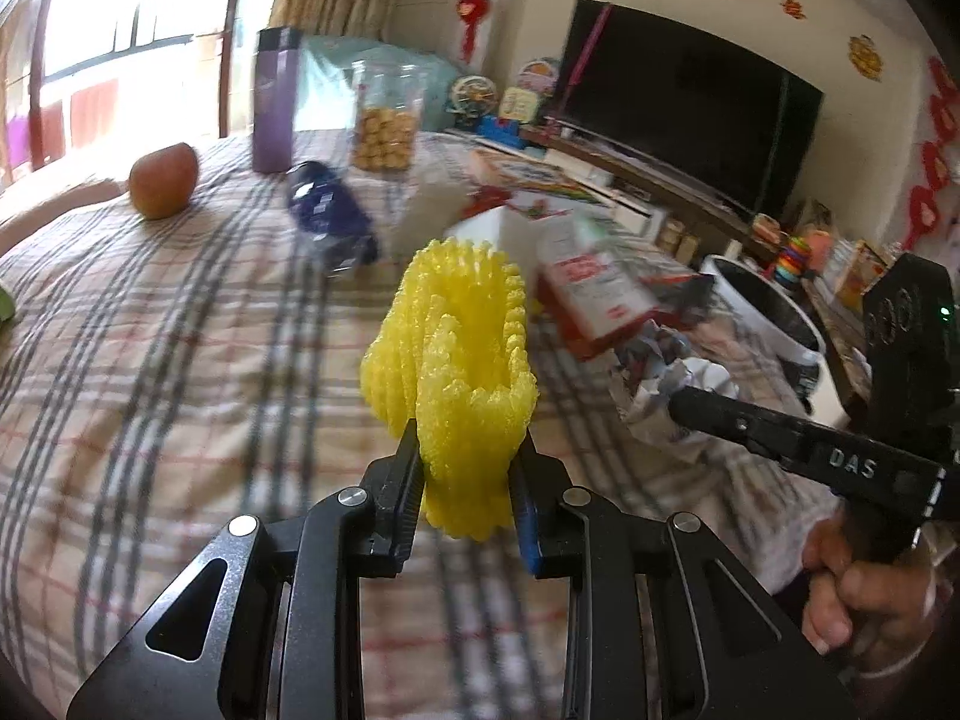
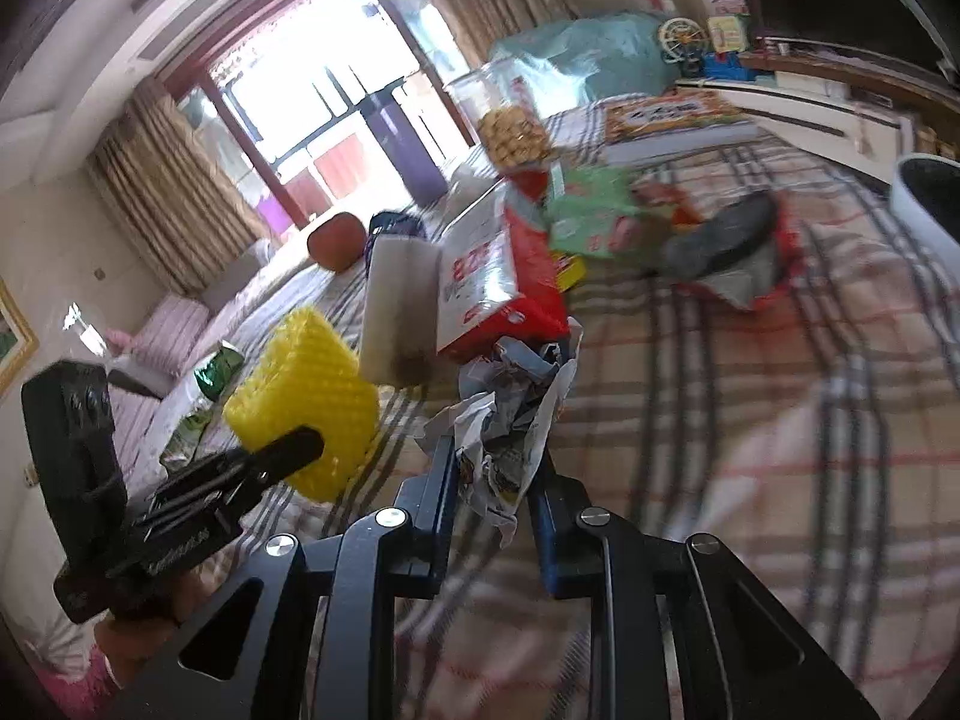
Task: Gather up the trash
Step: 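Grasp the yellow foam net with left tool while right tool grasps crumpled paper, then carry both items over the bin and open both tools to drop them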
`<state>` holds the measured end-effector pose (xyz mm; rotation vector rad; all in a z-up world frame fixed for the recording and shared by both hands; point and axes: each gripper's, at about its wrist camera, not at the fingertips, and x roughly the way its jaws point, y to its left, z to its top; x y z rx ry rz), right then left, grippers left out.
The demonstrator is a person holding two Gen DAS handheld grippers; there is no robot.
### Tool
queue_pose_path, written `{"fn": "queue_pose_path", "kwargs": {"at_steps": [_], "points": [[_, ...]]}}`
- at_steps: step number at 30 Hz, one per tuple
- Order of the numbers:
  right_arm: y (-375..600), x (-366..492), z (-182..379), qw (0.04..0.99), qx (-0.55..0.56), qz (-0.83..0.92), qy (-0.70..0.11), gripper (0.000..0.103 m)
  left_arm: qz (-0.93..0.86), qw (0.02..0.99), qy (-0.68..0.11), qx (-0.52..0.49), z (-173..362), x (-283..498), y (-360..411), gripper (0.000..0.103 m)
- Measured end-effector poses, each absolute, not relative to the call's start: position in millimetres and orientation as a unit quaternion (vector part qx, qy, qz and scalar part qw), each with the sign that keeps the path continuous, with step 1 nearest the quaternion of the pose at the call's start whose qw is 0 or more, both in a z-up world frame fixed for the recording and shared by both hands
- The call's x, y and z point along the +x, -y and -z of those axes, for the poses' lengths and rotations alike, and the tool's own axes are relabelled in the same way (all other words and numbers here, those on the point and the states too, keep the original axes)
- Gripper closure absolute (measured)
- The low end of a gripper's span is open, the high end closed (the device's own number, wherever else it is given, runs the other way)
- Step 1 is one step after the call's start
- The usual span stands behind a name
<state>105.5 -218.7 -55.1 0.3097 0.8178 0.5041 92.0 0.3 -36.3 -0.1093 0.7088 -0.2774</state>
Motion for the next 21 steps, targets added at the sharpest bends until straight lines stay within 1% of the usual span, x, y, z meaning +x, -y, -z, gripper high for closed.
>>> {"fn": "queue_pose_path", "kwargs": {"at_steps": [11, 21], "points": [[288, 91, 48, 0.896, 0.172, -0.178, -0.369, 0.08, 0.211, 0.916, -0.341, -0.02, 25, 87, 71, 0.078], [344, 81, 41, 0.908, 0.186, -0.123, -0.355, 0.08, 0.266, 0.9, -0.344, 0.004, 22, 105, 137, 0.078]]}}
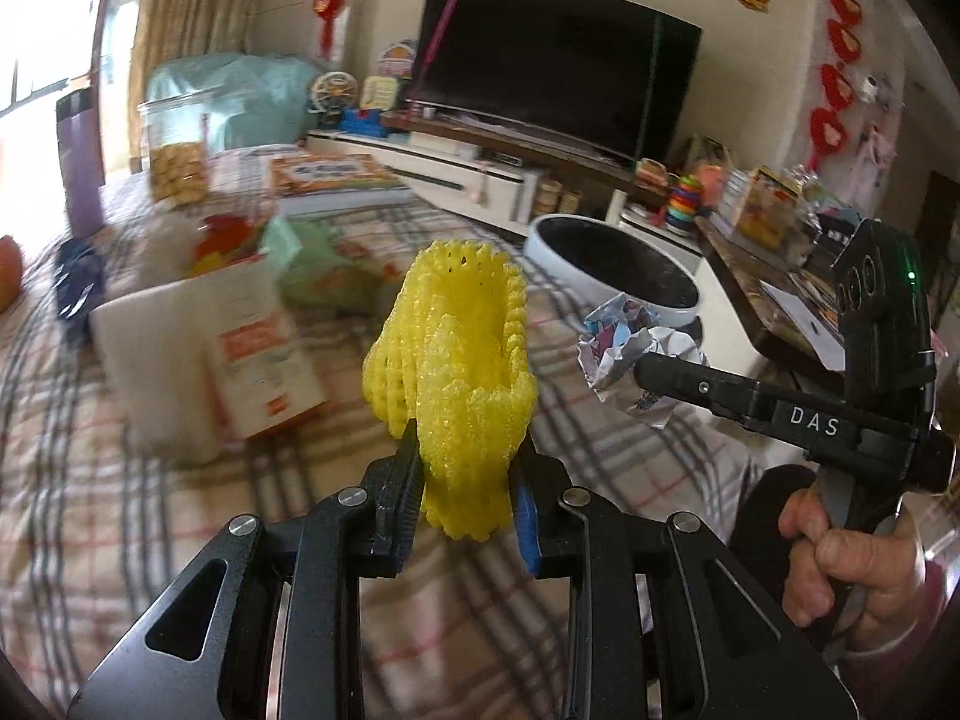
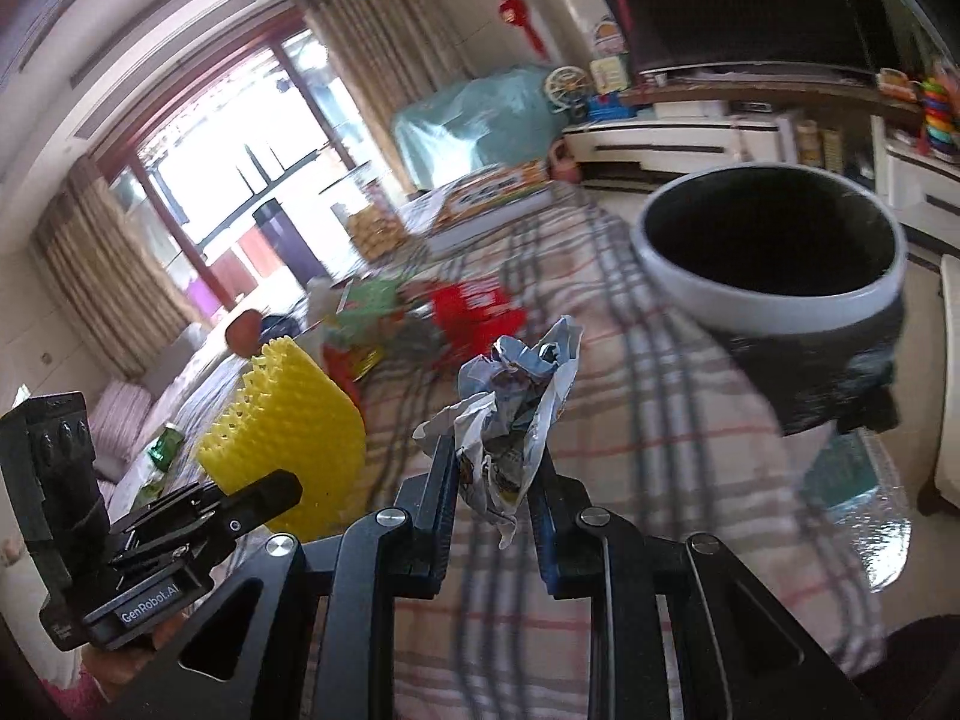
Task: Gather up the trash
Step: 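Carry both items over the bin and open both tools to drop them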
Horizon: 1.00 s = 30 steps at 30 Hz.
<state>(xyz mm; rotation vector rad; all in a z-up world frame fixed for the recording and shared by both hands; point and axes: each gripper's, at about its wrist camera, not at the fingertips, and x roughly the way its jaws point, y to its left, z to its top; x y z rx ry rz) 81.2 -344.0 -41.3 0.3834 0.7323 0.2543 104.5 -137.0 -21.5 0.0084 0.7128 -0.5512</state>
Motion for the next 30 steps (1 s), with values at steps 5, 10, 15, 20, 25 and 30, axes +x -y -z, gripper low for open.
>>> {"fn": "queue_pose_path", "kwargs": {"at_steps": [5, 10, 15, 20, 25, 30], "points": [[369, 83, 37, 0.911, 0.192, -0.099, -0.352, 0.08, 0.292, 0.891, -0.349, 0.011, 18, 112, 165, 0.078], [394, 84, 31, 0.914, 0.197, -0.079, -0.345, 0.08, 0.309, 0.884, -0.351, 0.022, 18, 117, 192, 0.078], [416, 89, 28, 0.916, 0.198, -0.061, -0.343, 0.08, 0.321, 0.878, -0.353, 0.032, 16, 124, 211, 0.078], [441, 96, 24, 0.918, 0.202, -0.043, -0.338, 0.08, 0.329, 0.872, -0.361, 0.026, 15, 138, 227, 0.078], [458, 111, 18, 0.92, 0.199, -0.032, -0.337, 0.08, 0.334, 0.87, -0.36, 0.029, 9, 156, 247, 0.078], [475, 129, 17, 0.919, 0.193, -0.022, -0.342, 0.08, 0.341, 0.868, -0.36, 0.03, 3, 178, 271, 0.078]]}}
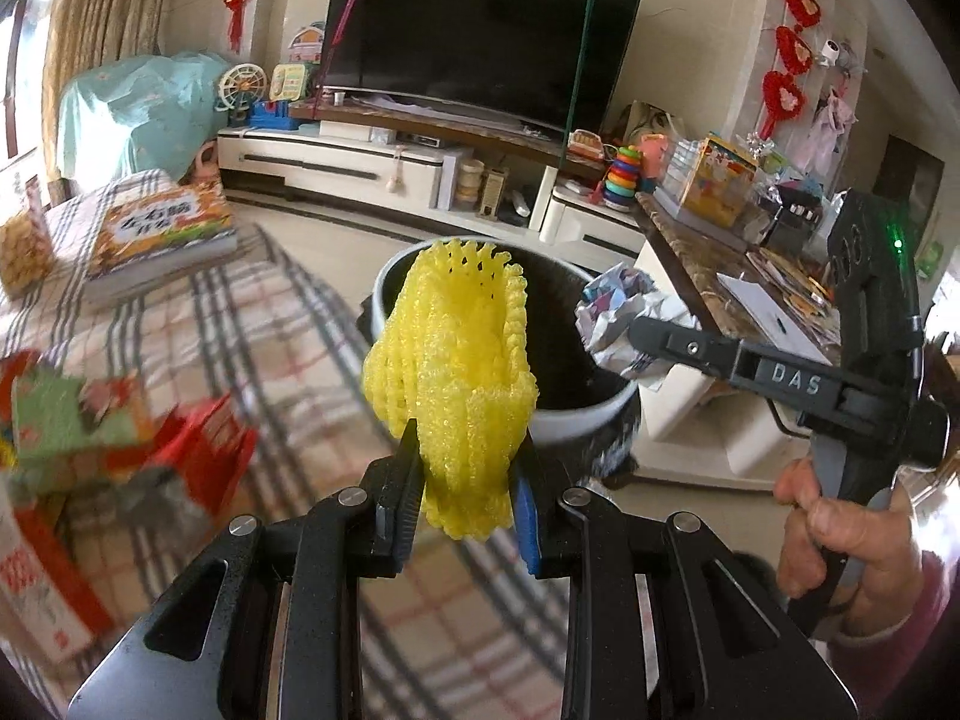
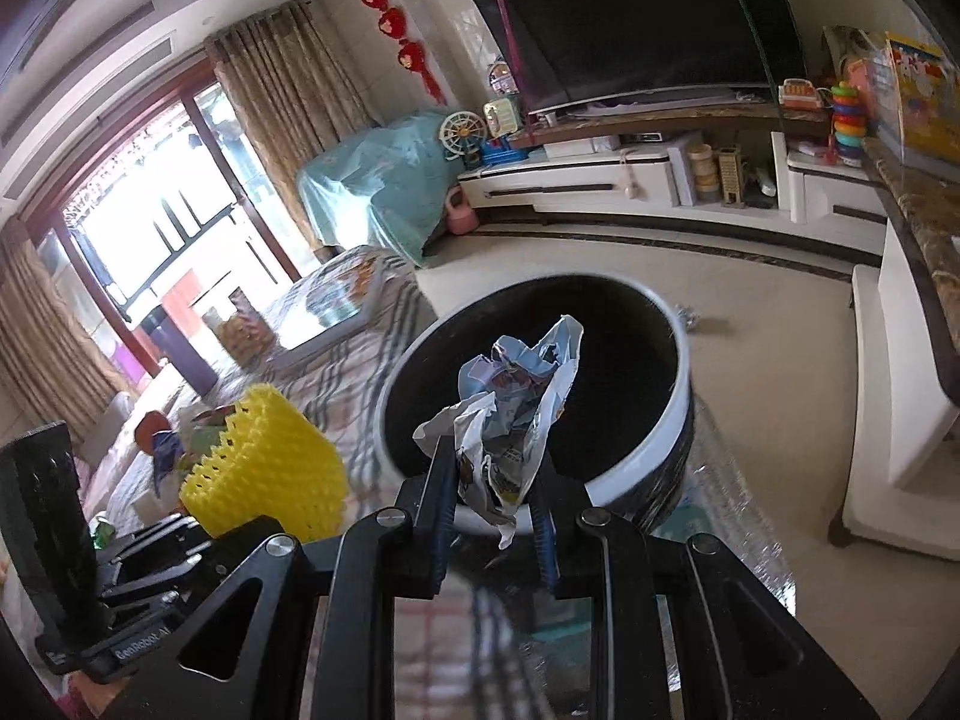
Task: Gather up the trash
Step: 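Carry both items over the bin and open both tools to drop them, then move both open tools back toward the table items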
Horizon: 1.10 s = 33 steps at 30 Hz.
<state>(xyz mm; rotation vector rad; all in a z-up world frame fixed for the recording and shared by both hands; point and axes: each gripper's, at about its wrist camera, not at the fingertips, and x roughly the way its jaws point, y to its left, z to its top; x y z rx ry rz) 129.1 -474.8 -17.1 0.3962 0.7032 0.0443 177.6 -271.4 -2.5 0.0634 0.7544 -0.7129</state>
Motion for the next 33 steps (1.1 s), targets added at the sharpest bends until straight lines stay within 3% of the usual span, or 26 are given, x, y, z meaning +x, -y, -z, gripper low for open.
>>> {"fn": "queue_pose_path", "kwargs": {"at_steps": [20, 22, 25, 27, 33], "points": [[505, 184, 28, 0.908, 0.193, -0.012, -0.372, 0.076, 0.344, 0.854, -0.386, 0.052, 13, 231, 324, 0.076], [505, 188, 28, 0.906, 0.19, -0.016, -0.377, 0.076, 0.341, 0.855, -0.387, 0.056, 14, 232, 326, 0.066], [504, 194, 29, 0.904, 0.181, -0.015, -0.387, 0.066, 0.337, 0.857, -0.387, 0.054, 14, 232, 325, 0.05], [504, 193, 29, 0.904, 0.177, -0.013, -0.389, 0.046, 0.332, 0.859, -0.386, 0.05, 14, 229, 321, 0.041], [506, 182, 25, 0.908, 0.188, -0.006, -0.375, 0.035, 0.316, 0.868, -0.383, 0.02, 15, 216, 296, 0.031]]}}
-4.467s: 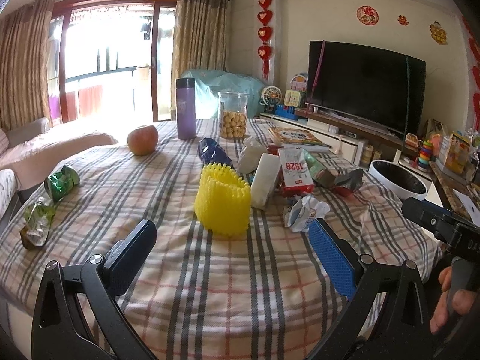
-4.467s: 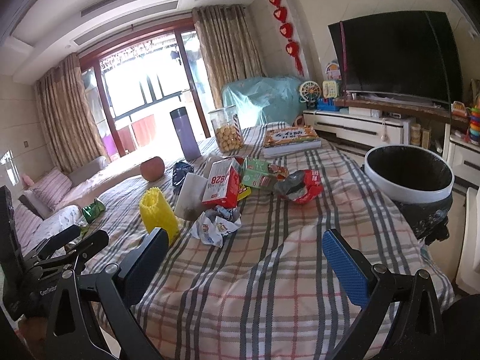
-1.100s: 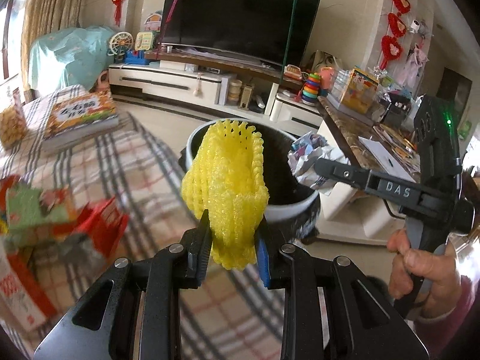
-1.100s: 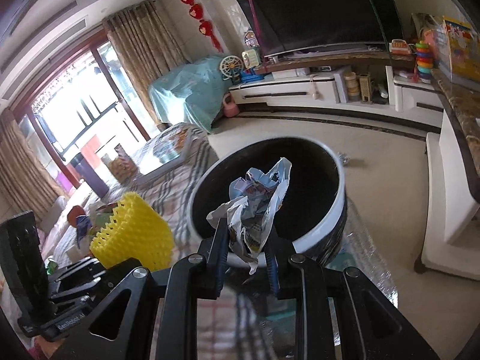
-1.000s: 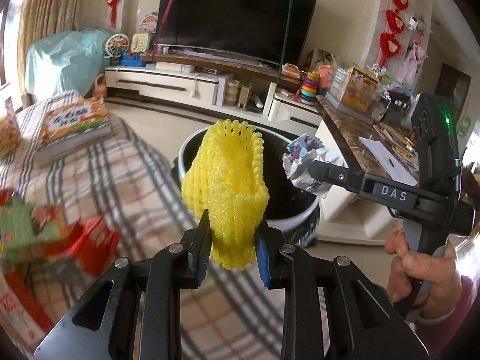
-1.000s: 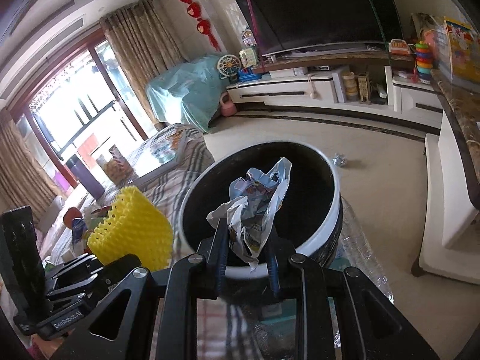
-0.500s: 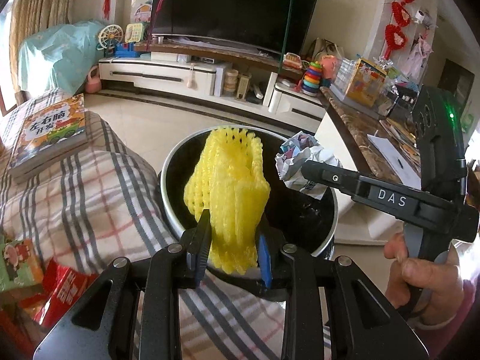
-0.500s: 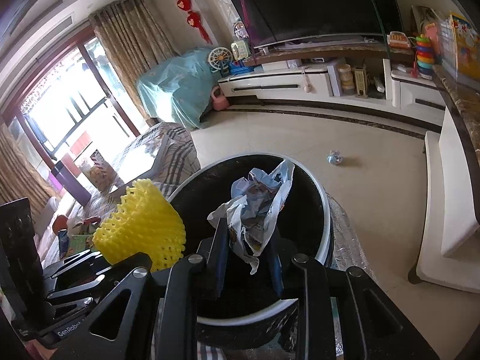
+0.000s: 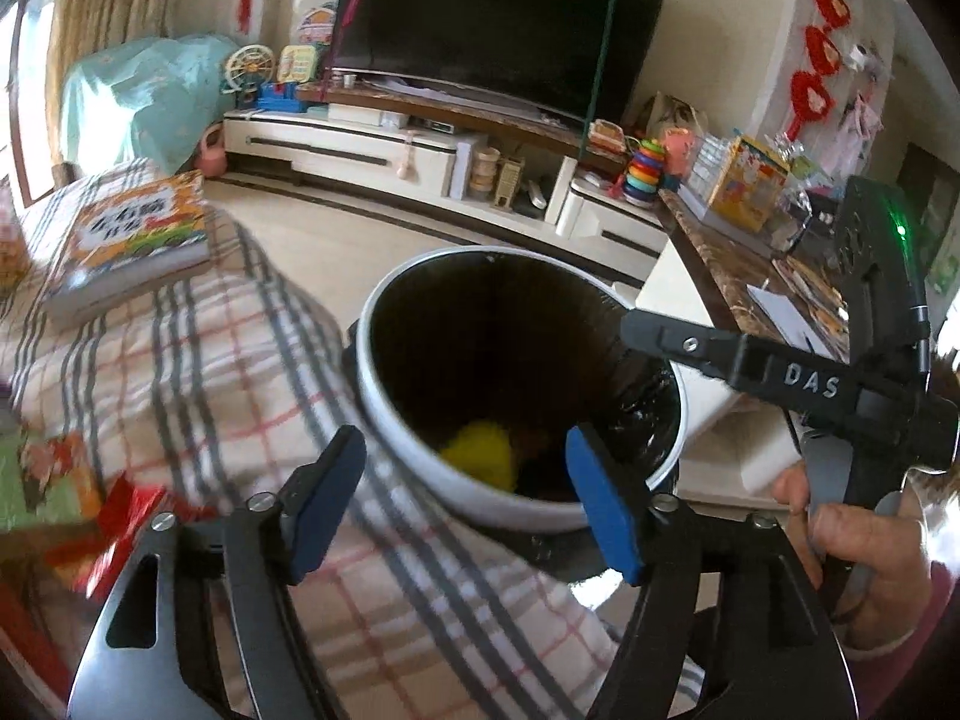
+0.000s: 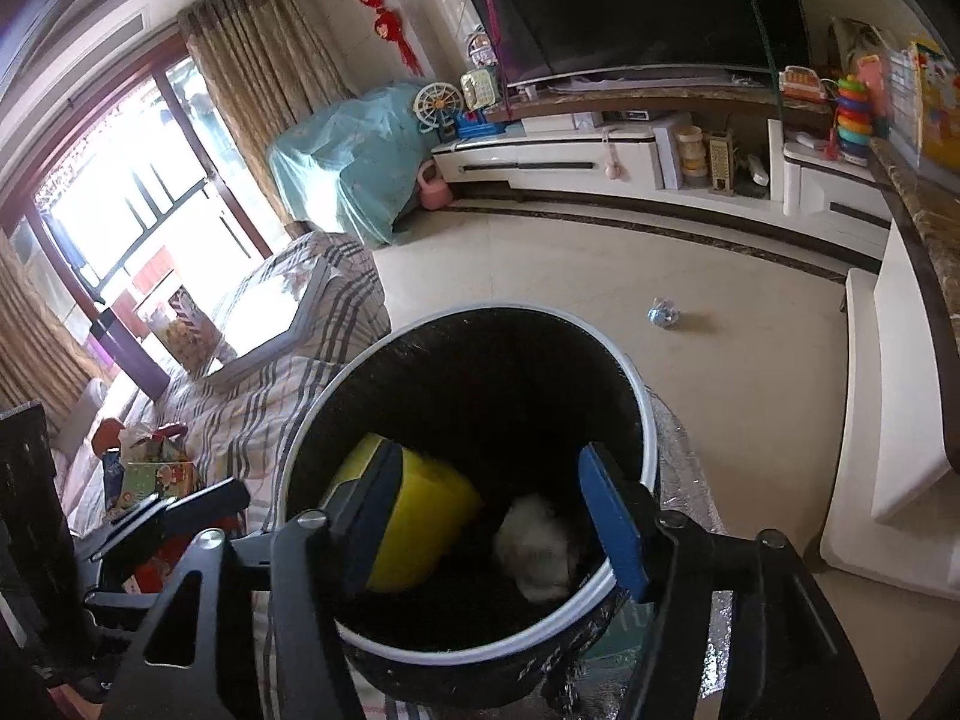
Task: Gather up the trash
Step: 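Move both open tools back toward the table items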
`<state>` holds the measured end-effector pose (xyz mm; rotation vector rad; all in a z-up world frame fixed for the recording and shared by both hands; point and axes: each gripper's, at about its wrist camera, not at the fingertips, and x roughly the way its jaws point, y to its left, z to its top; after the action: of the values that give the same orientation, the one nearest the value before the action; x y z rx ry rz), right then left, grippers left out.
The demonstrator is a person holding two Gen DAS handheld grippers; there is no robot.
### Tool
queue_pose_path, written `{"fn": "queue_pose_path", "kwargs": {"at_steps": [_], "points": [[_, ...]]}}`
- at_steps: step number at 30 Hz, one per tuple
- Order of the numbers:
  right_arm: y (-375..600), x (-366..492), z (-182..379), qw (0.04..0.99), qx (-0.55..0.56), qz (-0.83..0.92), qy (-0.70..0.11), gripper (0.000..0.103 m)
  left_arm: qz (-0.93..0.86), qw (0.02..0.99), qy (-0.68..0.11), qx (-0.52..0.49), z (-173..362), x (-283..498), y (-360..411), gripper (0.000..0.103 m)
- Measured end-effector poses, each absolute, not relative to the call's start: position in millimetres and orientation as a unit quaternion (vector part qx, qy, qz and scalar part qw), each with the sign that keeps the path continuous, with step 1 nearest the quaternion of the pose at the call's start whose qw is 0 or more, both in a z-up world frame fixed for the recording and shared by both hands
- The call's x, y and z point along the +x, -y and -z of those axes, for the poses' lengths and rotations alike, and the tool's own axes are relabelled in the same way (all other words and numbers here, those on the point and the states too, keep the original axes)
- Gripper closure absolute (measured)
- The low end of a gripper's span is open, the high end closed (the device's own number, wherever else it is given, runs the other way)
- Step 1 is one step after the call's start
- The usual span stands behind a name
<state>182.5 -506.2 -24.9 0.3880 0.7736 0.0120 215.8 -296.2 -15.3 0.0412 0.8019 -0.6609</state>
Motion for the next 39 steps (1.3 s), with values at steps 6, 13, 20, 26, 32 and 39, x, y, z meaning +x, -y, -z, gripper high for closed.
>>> {"fn": "queue_pose_path", "kwargs": {"at_steps": [6, 13, 20, 26, 32, 39], "points": [[495, 161, 20, 0.913, 0.206, -0.005, -0.351, 0.024, 0.296, 0.878, -0.377, -0.001, 18, 188, 266, 0.03], [459, 139, 19, 0.915, 0.215, -0.032, -0.338, 0.023, 0.264, 0.89, -0.371, -0.015, 20, 165, 224, 0.03], [421, 129, 24, 0.913, 0.204, -0.064, -0.347, 0.023, 0.233, 0.897, -0.374, -0.025, 27, 153, 182, 0.03], [396, 126, 29, 0.91, 0.201, -0.083, -0.354, 0.023, 0.204, 0.901, -0.38, -0.039, 37, 143, 145, 0.03], [369, 127, 33, 0.905, 0.192, -0.105, -0.364, 0.023, 0.174, 0.906, -0.383, -0.048, 44, 134, 110, 0.03], [336, 131, 41, 0.9, 0.183, -0.126, -0.375, 0.023, 0.142, 0.91, -0.384, -0.065, 47, 130, 81, 0.03]]}}
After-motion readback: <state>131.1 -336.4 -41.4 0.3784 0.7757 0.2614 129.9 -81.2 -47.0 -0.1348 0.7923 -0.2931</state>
